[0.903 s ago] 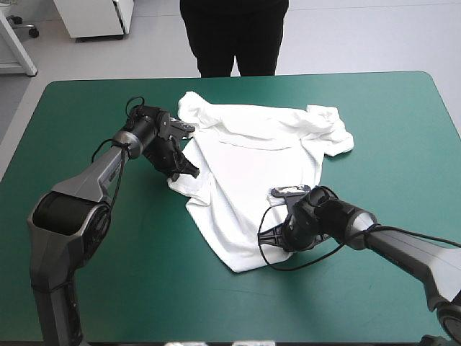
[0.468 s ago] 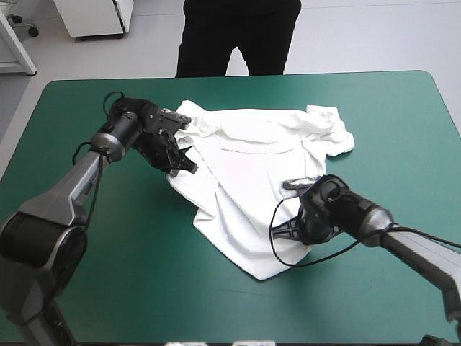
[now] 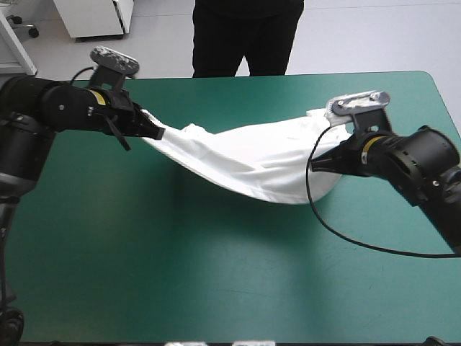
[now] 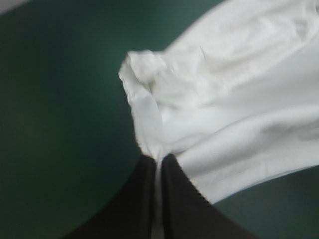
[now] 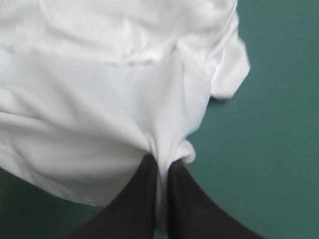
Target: Fold the cloth
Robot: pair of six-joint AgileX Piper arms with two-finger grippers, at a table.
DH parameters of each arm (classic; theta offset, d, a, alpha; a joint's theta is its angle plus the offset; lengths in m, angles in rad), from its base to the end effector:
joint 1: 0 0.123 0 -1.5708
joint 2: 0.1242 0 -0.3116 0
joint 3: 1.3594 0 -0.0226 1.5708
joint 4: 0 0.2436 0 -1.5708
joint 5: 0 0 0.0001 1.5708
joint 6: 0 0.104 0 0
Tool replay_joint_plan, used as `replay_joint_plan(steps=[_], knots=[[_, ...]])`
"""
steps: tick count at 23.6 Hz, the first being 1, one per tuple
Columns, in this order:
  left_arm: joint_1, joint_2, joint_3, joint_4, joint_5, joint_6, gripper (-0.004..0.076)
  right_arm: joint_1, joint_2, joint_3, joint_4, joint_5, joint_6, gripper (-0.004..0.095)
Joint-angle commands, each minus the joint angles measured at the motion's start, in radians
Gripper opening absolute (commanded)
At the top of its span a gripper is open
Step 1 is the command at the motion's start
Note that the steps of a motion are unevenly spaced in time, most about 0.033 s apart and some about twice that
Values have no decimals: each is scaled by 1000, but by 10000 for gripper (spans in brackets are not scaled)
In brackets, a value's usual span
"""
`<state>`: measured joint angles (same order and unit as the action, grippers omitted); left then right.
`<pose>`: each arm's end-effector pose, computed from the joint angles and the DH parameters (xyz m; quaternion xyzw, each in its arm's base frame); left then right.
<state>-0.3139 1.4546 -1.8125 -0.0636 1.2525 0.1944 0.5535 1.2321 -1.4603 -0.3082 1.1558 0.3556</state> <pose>0.2685 -0.0938 0.4848 0.2352 0.8973 -0.0539 0.3697 0.2076 0.0943 0.4512 -0.0988 0.9177 0.0172 0.3844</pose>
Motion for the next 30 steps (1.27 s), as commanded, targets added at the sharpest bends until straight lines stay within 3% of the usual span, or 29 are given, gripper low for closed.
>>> replay_joint_plan(steps=[1, 7, 12, 17, 20, 25, 30], knots=[[-3, -86, -116, -5, -63, -24, -9, -9, -41, -163, -120, -32, -60, -17], [-3, -112, -259, -46, -277, -26, -9, -9, -41, -387, -251, -120, -114, -17], [-3, -112, -323, -114, -471, -24, -9, -9, -41, -517, -276, -250, -183, -17], [-3, -112, -373, -231, -702, 27, -9, -9, -41, -601, -288, -446, -198, -17], [-3, -112, -457, -350, -814, 163, -9, -9, -41, -654, -288, -609, -225, -17], [-3, -112, -587, -365, -858, 226, -9, -9, -41, -701, -288, -779, -229, -17], [-3, -96, -593, -327, -843, 226, -9, -9, -20, -699, -265, -717, -221, -17]])
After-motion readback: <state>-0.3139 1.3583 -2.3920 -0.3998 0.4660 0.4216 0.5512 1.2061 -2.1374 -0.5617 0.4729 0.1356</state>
